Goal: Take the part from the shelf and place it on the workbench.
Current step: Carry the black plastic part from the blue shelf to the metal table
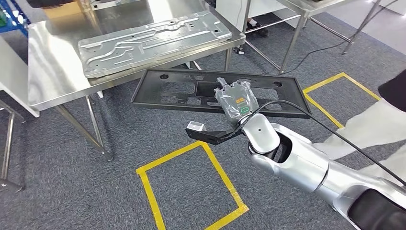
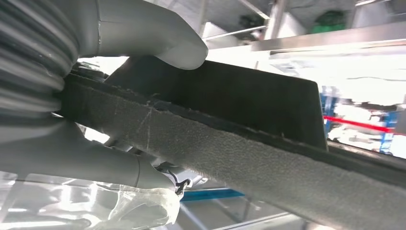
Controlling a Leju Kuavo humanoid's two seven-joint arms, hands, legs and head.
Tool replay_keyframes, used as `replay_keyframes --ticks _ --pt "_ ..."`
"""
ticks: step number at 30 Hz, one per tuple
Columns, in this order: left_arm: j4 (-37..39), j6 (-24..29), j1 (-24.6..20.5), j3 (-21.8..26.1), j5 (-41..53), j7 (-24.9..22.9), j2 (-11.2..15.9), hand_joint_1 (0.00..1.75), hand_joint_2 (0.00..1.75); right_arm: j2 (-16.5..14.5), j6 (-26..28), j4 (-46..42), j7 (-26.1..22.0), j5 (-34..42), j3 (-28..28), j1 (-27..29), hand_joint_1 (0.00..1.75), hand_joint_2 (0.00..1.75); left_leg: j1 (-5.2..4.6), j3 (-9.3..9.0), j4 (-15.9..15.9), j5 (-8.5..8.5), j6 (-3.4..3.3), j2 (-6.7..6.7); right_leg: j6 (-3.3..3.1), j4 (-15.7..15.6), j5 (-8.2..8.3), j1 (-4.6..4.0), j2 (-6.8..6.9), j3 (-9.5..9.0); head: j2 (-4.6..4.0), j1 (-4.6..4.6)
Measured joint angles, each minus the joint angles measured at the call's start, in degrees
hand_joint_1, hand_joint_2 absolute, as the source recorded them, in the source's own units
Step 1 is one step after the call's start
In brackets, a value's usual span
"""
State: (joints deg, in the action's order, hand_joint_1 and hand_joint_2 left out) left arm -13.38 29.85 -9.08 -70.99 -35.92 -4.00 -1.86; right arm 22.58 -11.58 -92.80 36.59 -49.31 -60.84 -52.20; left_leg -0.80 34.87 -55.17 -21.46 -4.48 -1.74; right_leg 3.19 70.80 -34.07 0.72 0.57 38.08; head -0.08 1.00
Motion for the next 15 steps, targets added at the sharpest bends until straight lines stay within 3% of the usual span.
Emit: replay_keyframes --ticks 1,2,3,5,7,8,11,14,15 --pt "0.0 0.0 0.0 0.0 0.0 0.0 -0.1 0.00 1.75 0.1 0.0 0.0 0.0 0.0 0.0 0.2 1.75 1.75 0.04 -0.04 0.0 -0.02 -0.01 -0.89 0.09 2.1 -0.12 0.02 -0.18 1.50 0.00 -0.01" --pt "0.0 0.0 0.0 0.0 0.1 0.0 -0.1 0.00 1.75 0.2 0.0 0.0 0.0 0.0 0.0 0.3 1.75 1.75 0.09 -0.11 0.0 -0.05 0.03 -1.81 0.16 2.0 0.88 0.08 -0.26 1.99 -0.01 -0.01" --pt "0.0 0.0 0.2 0.0 0.1 0.0 -0.1 0.00 1.75 0.3 0.0 0.0 0.0 0.0 0.0 0.4 1.75 1.75 0.17 -0.22 -0.1 -0.10 0.12 -2.74 0.23 -0.4 2.91 0.20 -0.61 1.31 -0.01 -0.02" --pt "0.0 0.0 0.3 0.0 0.1 0.0 -0.2 0.00 1.75 0.4 0.0 0.0 0.0 0.0 0.0 0.3 1.75 1.75 0.25 -0.20 -0.4 -0.31 0.54 -4.42 0.41 -8.5 7.23 0.76 -3.52 -1.78 -0.01 -0.01" --pt "0.0 0.0 0.2 0.0 0.1 0.0 -0.2 0.00 1.75 0.5 0.0 0.0 0.1 0.1 0.0 0.3 1.75 1.75 0.31 0.24 -0.7 -0.43 1.17 -5.86 0.12 -13.2 8.95 1.14 -5.93 -3.63 0.00 0.03" --pt "0.0 0.0 0.2 0.0 0.2 0.0 -0.2 0.00 1.75 0.5 0.0 0.0 0.1 0.2 0.0 0.4 1.75 1.75 0.34 0.51 -0.8 -0.39 1.51 -6.50 -0.24 -13.6 8.85 1.06 -5.97 -3.78 0.00 0.05" --pt "0.0 0.0 0.5 0.0 0.2 0.0 -0.1 0.00 1.75 0.6 0.0 -0.1 0.4 0.7 0.0 0.3 1.75 1.75 0.64 0.98 -0.8 -0.34 2.12 -7.48 -1.21 -13.8 9.02 1.16 -4.11 -3.86 0.01 0.01" --pt "0.0 0.0 0.6 0.0 0.2 0.0 0.0 0.00 1.75 0.6 -0.1 -0.1 0.5 0.7 0.0 0.2 1.75 1.75 0.67 1.19 -1.0 -0.51 2.20 -7.06 -1.36 -13.9 9.07 1.21 -3.70 -3.94 0.02 -0.02" --pt "0.0 0.0 0.6 0.0 0.2 0.0 -0.1 0.00 1.75 0.6 -0.1 -0.1 0.5 0.7 0.0 0.1 1.75 1.75 0.54 1.48 -1.7 -0.96 2.39 -5.81 -1.45 -13.9 9.05 1.18 -3.56 -3.98 0.01 0.13"
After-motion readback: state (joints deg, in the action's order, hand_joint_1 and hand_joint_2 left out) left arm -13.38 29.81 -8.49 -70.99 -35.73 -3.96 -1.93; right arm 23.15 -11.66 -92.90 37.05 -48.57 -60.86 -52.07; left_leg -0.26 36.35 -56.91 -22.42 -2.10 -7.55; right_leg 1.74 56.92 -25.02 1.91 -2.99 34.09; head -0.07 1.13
